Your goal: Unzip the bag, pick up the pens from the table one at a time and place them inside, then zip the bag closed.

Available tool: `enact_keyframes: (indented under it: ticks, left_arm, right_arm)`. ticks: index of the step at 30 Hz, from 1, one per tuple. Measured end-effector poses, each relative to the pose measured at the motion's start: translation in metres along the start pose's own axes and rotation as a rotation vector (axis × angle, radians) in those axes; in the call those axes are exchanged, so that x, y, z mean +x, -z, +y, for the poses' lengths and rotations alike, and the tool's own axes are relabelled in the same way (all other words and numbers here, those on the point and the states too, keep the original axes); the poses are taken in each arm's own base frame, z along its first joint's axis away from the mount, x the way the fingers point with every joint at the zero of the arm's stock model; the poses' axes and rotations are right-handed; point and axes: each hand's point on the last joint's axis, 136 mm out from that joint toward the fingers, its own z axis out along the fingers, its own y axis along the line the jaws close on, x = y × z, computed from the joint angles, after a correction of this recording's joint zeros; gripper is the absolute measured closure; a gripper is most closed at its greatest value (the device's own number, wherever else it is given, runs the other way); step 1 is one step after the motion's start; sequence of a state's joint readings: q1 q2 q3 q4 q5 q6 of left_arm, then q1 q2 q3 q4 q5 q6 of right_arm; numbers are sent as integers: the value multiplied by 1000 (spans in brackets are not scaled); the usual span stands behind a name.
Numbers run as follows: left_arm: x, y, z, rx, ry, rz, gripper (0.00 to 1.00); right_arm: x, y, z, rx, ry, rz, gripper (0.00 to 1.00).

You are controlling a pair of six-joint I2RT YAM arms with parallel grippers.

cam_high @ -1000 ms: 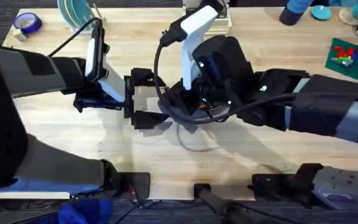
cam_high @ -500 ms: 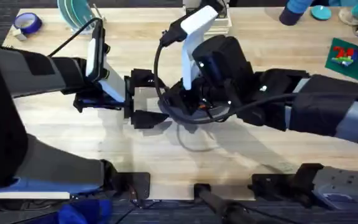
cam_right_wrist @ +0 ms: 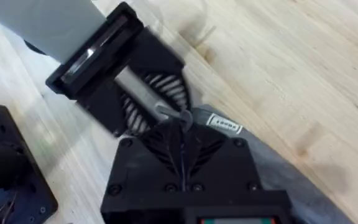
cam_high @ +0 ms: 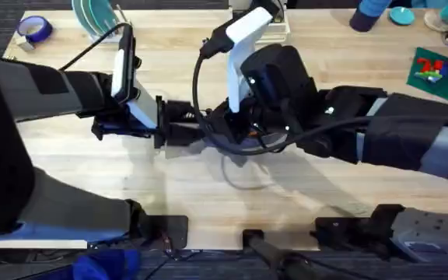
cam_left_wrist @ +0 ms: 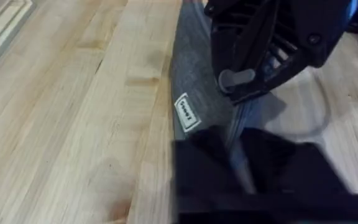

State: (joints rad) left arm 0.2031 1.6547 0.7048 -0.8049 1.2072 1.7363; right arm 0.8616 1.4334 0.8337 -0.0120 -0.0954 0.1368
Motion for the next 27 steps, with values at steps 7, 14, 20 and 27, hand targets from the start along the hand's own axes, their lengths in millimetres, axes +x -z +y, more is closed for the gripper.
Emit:
enact_keyframes:
  ticks: [7,14,20,27]
  left_arm:
    - [0,0,0,-1,-8,0,956]
    - [0,0,0,-1,-8,0,957]
    - [0,0,0,1,-9,1,957]
    - [0,-1,0,1,-11,0,957]
  right_arm:
    - [1,0,0,-3,-1,5,970]
    - [4,0,-1,1,-4,17,970]
    - [13,3,-16,23,-37,58,970]
    - [21,19,-36,58,-90,95,970]
